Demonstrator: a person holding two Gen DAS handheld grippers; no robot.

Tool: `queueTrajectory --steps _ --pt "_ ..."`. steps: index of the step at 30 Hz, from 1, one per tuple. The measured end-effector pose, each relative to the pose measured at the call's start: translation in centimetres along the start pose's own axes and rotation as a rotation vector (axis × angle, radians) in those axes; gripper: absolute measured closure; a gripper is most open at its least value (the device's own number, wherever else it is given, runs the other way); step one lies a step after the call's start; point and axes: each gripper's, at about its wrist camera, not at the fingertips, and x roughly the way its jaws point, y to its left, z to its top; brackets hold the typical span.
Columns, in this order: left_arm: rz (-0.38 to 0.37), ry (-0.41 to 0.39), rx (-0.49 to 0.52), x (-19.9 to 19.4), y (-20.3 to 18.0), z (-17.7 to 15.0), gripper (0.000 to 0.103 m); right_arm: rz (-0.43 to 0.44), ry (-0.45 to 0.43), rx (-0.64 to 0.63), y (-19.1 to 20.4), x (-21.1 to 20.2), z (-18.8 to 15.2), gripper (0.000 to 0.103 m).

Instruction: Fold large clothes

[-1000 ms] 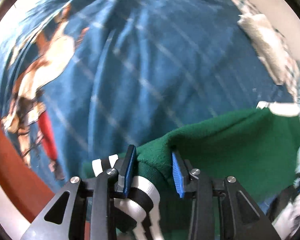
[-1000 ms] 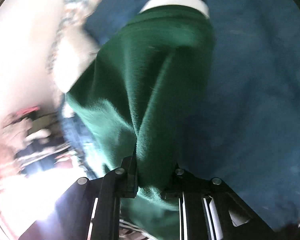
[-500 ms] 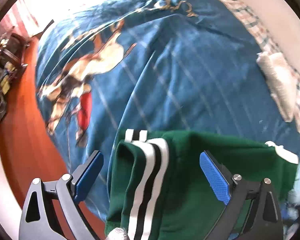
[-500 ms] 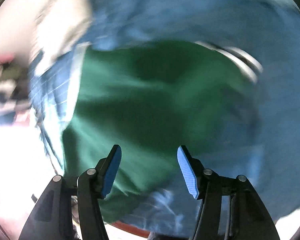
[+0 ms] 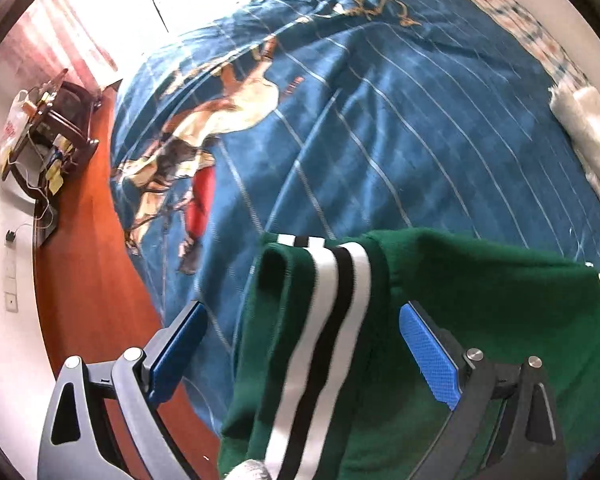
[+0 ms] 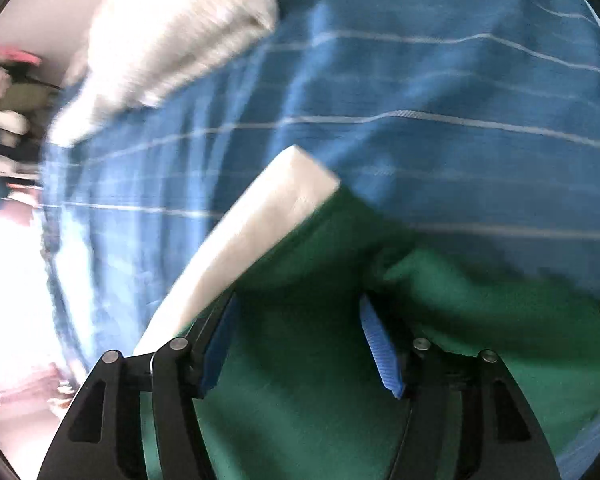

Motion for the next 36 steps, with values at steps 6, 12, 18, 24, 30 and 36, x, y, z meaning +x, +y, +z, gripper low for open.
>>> queueTrajectory --steps 6,12,18,24,30,36 --pt "-0.085 0.066 -0.053 3.8 0.1 1.2 0.009 0.064 0.008 0.048 -2.2 -4.1 -6.0 0.038" --pt "-0.152 0.042 0.084 4.3 -2.7 2.0 0.083 0.05 0.019 0.136 -5.7 -4.2 -10.0 0.038" --pt "-0.197 0.056 0.049 6.0 -2.3 4.5 0.083 -0.008 0.022 0.11 -6.9 -5.4 -11.9 0.038" --pt "-0.168 0.099 0.099 5.6 -3.1 4.3 0.067 0.0 0.031 0.137 -7.8 -5.8 -13.3 0.038" --pt "-0.173 0.033 -0.017 -0.3 0.6 2.3 0.015 0.045 0.11 -0.05 -1.6 -2.9 -15.0 0.039" --pt "-0.217 0.079 -0.348 -2.8 6.4 -5.9 0.015 -0.024 0.198 -0.27 5.1 5.6 -17.6 0.077"
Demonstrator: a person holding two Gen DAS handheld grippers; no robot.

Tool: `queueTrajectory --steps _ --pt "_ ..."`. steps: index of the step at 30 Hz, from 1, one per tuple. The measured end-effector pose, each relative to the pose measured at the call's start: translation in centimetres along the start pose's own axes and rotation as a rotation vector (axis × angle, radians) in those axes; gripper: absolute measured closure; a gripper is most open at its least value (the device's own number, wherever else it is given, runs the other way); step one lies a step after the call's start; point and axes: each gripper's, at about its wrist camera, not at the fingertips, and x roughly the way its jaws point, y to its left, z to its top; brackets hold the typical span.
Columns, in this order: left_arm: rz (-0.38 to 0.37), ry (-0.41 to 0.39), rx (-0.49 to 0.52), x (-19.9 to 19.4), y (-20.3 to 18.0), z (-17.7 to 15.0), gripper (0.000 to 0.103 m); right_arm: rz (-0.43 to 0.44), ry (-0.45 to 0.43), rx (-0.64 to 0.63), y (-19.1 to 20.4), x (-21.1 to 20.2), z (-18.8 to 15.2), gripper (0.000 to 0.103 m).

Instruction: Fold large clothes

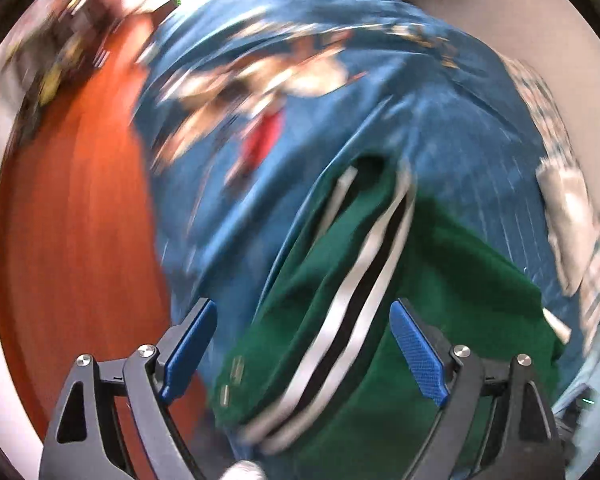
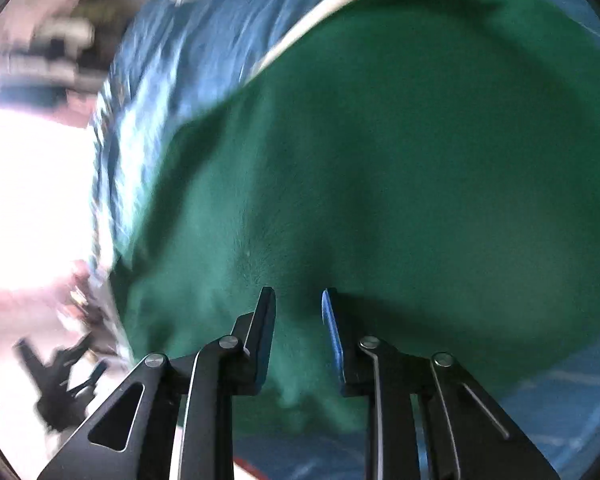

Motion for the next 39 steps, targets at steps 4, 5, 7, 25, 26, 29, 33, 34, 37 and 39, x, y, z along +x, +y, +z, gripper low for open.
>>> queueTrajectory --steps 4,5,7,25,26,29,33,34,37,39 --pt "-0.176 0.096 -0.228 1.1 4.0 -7.4 0.015 -0.016 0.016 0.007 0.8 0.9 0.4 0.077" --pt "-0.215 0.118 -0.27 1.6 4.1 -8.3 0.015 -0.015 0.02 -0.001 0.8 0.7 0.3 0.076" --pt "-0.292 0.142 -0.359 3.4 4.3 -10.3 0.015 0.002 0.033 -0.007 0.7 0.2 0.1 0.076" --pt "-0.426 -0.227 -0.251 3.1 -1.9 2.2 0.077 0.063 0.034 0.044 0.4 -3.2 -2.1 0.075" --pt "-0.455 -0.215 -0.259 3.6 -1.5 2.4 0.077 0.062 0.033 0.054 0.0 -3.4 -2.1 0.074" --pt "-0.446 -0.158 -0.3 6.2 -0.3 2.0 0.064 0.066 0.018 0.089 -1.3 -4.2 -2.2 0.061" --pt "-0.556 -0.128 -0.384 9.6 1.3 1.4 0.04 0.075 0.009 0.15 -3.4 -4.8 -2.3 0.061" --pt "-0.567 -0.149 -0.387 9.7 1.1 1.7 0.034 0.078 0.009 0.16 -3.7 -4.8 -2.3 0.061" --pt "-0.454 -0.2 -0.349 9.3 -1.3 2.9 0.028 0.087 0.011 0.182 -4.8 -4.7 -2.1 0.061" --pt "-0.391 -0.23 -0.333 9.2 -2.7 3.8 0.052 0.081 0.012 0.179 -4.9 -4.5 -1.9 0.061"
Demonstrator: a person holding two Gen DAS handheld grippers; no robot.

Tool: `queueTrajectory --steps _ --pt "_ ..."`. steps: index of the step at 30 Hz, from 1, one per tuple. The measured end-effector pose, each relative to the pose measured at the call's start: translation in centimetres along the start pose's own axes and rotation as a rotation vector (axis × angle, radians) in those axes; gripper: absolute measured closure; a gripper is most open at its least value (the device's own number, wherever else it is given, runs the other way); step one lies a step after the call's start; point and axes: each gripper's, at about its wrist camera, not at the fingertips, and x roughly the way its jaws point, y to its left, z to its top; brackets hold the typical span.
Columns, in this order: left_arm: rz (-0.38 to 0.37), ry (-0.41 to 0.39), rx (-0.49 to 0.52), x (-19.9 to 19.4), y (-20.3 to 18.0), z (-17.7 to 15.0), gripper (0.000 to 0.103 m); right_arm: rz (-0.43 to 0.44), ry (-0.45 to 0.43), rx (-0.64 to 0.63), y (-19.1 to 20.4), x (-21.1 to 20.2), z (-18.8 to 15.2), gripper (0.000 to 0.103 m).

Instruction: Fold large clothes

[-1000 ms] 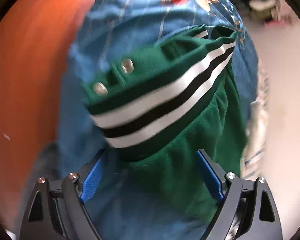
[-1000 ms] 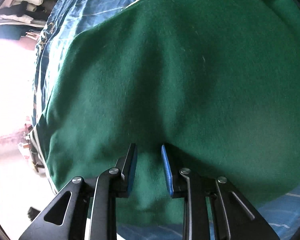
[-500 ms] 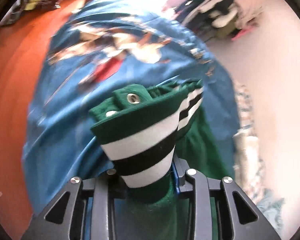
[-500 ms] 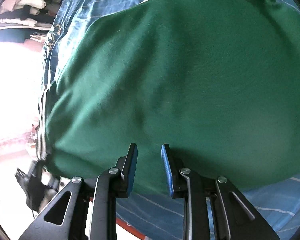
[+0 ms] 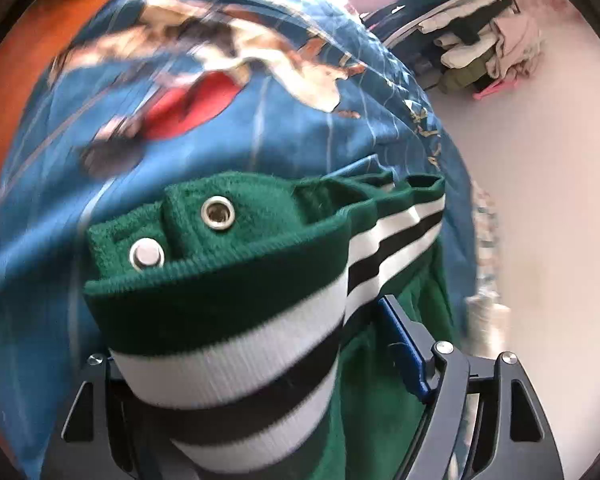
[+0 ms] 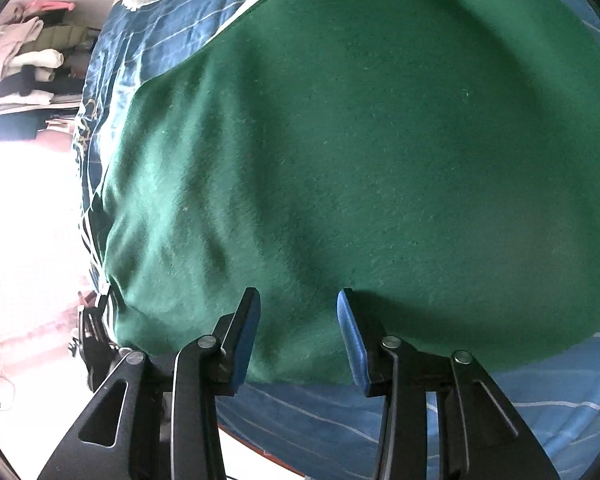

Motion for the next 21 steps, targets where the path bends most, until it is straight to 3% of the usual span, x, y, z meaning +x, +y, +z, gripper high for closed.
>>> queueTrajectory --steps 1,2,5,8,14,17,21 --pt "0.019 -0.011 0.011 0.0 -0.9 0.3 0.072 -0.001 0.0 -0.003 0.3 0.1 0.0 0.061" --pt "0.03 -0.006 0.016 0.7 -1.6 0.8 0.079 -0.004 0.001 -0.007 0.3 0.1 0.1 0.061" --pt "0.019 -0.047 0.039 -0.2 -4.4 2.3 0.081 0.003 -0.008 -0.017 0.6 -0.6 -0.1 0.061" --pt "-0.046 -0.103 0.095 -2.9 -7.8 4.6 0.081 0.026 -0.033 -0.016 1.1 -2.5 -0.4 0.06" --pt "-0.098 -0.223 0.406 -10.1 -15.1 7.6 0.082 0.084 -0.105 0.054 -1.7 -6.8 -1.0 0.06" --pt "-0.137 -0.182 0.597 -11.5 -19.5 5.0 0.082 0.077 -0.129 0.106 -4.2 -8.0 -1.4 0.06" --pt "-0.268 -0.017 0.789 -11.6 -24.5 -4.1 0.082 0.068 -0.17 0.188 -7.9 -9.2 -2.4 0.06"
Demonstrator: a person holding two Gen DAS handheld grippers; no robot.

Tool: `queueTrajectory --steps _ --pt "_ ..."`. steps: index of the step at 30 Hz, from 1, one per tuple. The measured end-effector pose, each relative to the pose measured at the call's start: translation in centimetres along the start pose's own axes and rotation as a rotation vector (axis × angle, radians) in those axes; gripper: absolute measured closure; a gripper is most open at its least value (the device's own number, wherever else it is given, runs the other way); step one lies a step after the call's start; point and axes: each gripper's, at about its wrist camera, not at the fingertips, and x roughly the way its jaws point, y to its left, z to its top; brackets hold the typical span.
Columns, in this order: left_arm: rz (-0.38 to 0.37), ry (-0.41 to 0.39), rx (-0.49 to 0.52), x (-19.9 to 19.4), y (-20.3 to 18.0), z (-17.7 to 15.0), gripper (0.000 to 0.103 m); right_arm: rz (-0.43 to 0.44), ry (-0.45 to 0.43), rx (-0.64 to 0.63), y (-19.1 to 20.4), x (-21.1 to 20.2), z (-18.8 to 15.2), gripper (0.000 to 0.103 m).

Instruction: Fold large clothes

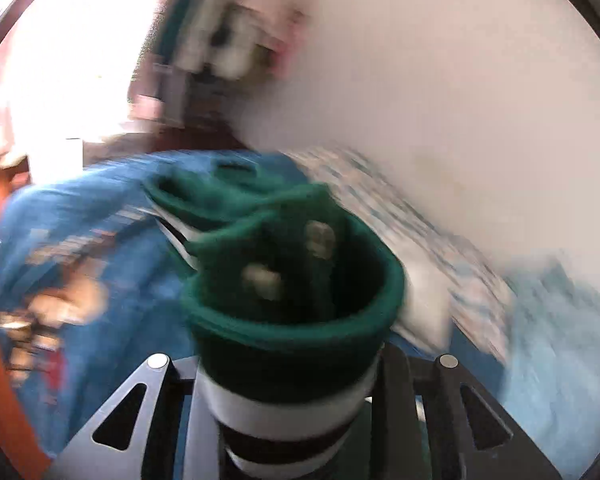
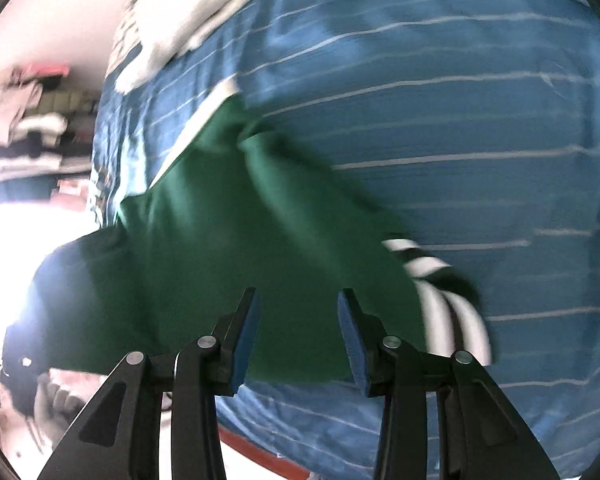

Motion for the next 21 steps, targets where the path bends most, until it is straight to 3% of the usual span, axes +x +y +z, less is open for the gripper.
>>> queueTrajectory --steps 5,7,9,12,14,16,18,19,20,21 --pt "-0.259 0.245 0.126 3.9 -12.9 -9.9 0.083 -0.015 -0.037 0.101 -4.8 -1.0 -0.9 0.06" --pt "-0.309 0.336 0.173 5.3 -16.1 -14.5 0.083 -0.036 -0.047 0.134 -6.9 -1.4 -1.3 0.06" --pt "-0.327 0.452 0.194 7.1 -18.0 -19.7 0.083 -0.043 -0.052 0.16 -8.3 -1.4 -1.7 0.06" --pt "-0.261 0.597 0.231 10.0 -18.1 -25.6 0.083 -0.056 -0.052 0.214 -11.0 -2.2 -2.1 0.06" --pt "-0.222 0.647 0.253 11.0 -17.7 -27.4 0.081 -0.057 -0.041 0.233 -11.9 -2.6 -2.2 0.06" --pt "-0.215 0.663 0.273 11.0 -17.8 -26.7 0.08 -0.058 -0.027 0.233 -12.5 -3.1 -2.3 0.054" --pt "-0.19 0.686 0.301 9.8 -19.1 -26.2 0.073 -0.043 -0.035 0.213 -12.5 -3.9 -2.3 0.032" --pt "-0.182 0.701 0.305 10.0 -19.5 -25.8 0.07 -0.033 -0.046 0.188 -12.2 -4.4 -2.2 0.028" --pt "-0.186 0.707 0.285 10.0 -19.4 -24.9 0.06 -0.03 -0.052 0.167 -11.9 -4.7 -2.1 0.026" --pt "-0.207 0.711 0.243 10.3 -18.3 -24.0 0.04 -0.037 -0.054 0.135 -11.3 -5.0 -1.9 0.026"
